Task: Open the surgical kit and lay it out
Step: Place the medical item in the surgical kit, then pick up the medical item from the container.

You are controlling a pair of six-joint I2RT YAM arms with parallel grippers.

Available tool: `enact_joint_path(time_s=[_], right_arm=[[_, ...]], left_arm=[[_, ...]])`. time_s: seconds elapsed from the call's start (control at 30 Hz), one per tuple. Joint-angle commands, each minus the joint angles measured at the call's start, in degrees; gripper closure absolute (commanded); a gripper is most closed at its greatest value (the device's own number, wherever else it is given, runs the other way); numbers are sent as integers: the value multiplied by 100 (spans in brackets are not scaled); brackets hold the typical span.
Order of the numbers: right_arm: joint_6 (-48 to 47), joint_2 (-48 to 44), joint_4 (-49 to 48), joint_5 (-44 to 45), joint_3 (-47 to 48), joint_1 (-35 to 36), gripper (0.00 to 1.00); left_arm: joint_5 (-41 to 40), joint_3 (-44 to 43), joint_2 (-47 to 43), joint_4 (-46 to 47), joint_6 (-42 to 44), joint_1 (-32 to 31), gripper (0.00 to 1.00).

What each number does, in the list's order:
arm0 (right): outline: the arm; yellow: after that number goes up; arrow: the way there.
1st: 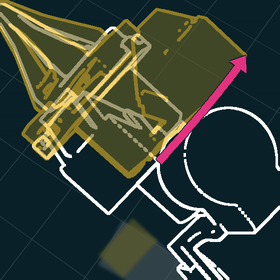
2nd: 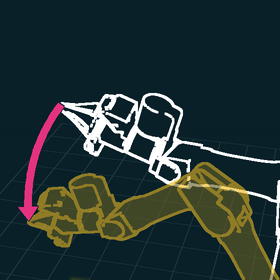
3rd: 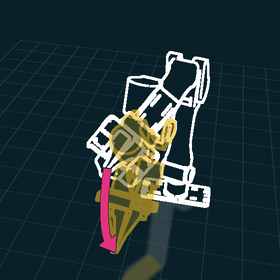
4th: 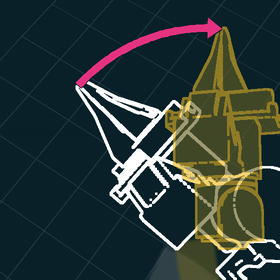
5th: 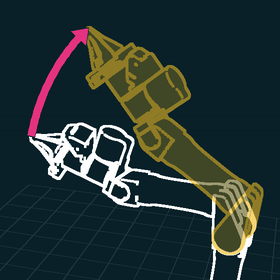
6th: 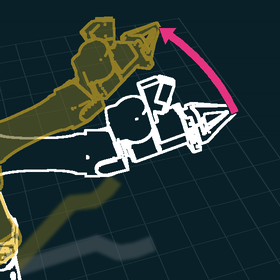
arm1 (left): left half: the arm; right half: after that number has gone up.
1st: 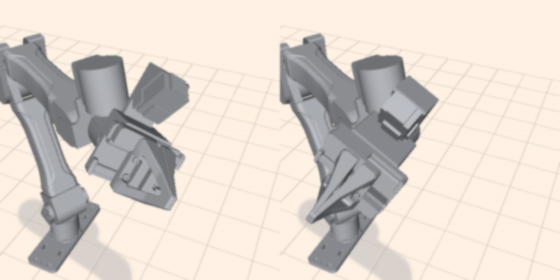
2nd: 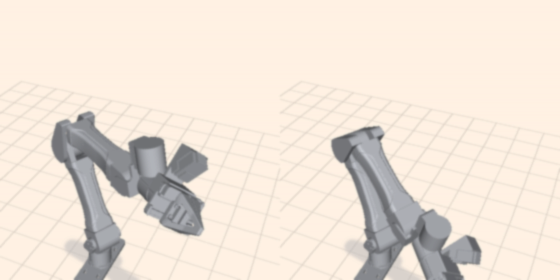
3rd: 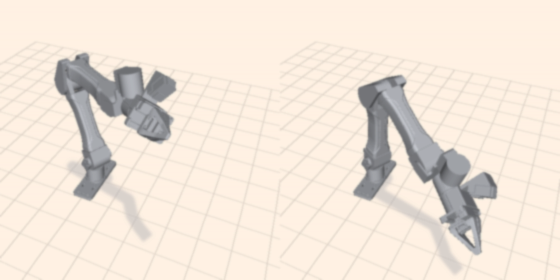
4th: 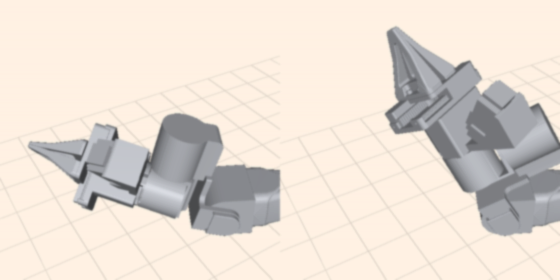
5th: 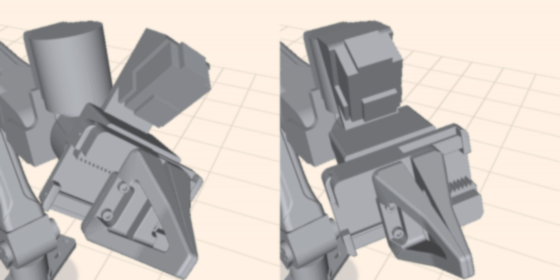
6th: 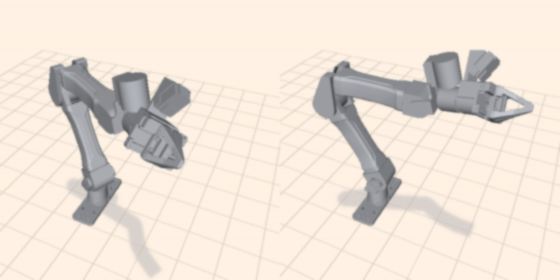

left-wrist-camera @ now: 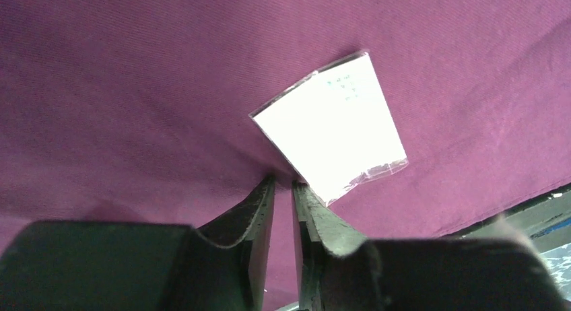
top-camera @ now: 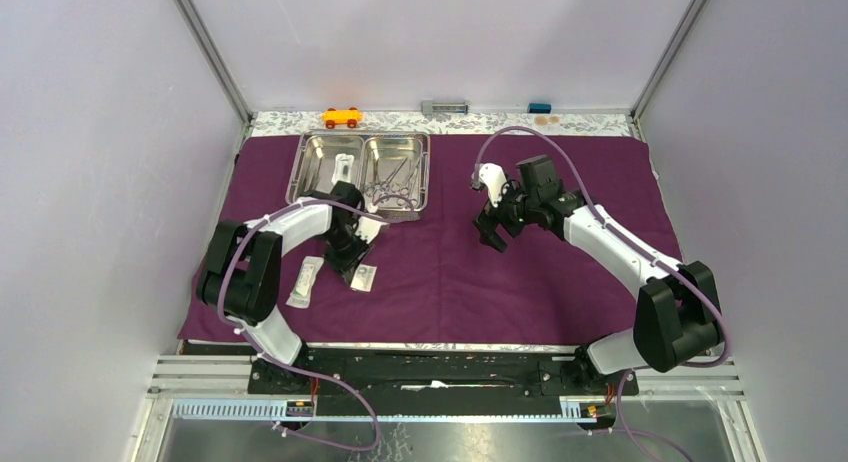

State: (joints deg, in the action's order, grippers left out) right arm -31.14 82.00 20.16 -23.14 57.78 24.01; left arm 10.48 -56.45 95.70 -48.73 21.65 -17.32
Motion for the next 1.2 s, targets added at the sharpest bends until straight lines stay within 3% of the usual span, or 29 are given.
enact_joint_path(time_s=[0.0, 0.3, 0.5, 0.77, 0.97, 1.17], right_arm=[[-94, -205, -163, 77, -60, 34, 3], [-86, -211, -168, 171, -82, 29, 3], [-10, -173, -208, 344, -49, 34, 2], [140, -92, -341, 731, -16, 34, 2], [219, -95, -374, 891, -11, 30, 2], [222, -110, -377, 989, -43, 25, 1]], left_arm=[[-70, 110, -285, -194, 167, -153, 79], [-269, 134, -479, -273, 207, -237, 79], [-602, -420, -685, -288, 205, -68, 78], [-578, -2284, -101, 343, -210, 863, 70], [-520, -3700, 1062, 961, -801, 1253, 61], [-560, -5154, 2473, 979, -1127, 1258, 51]])
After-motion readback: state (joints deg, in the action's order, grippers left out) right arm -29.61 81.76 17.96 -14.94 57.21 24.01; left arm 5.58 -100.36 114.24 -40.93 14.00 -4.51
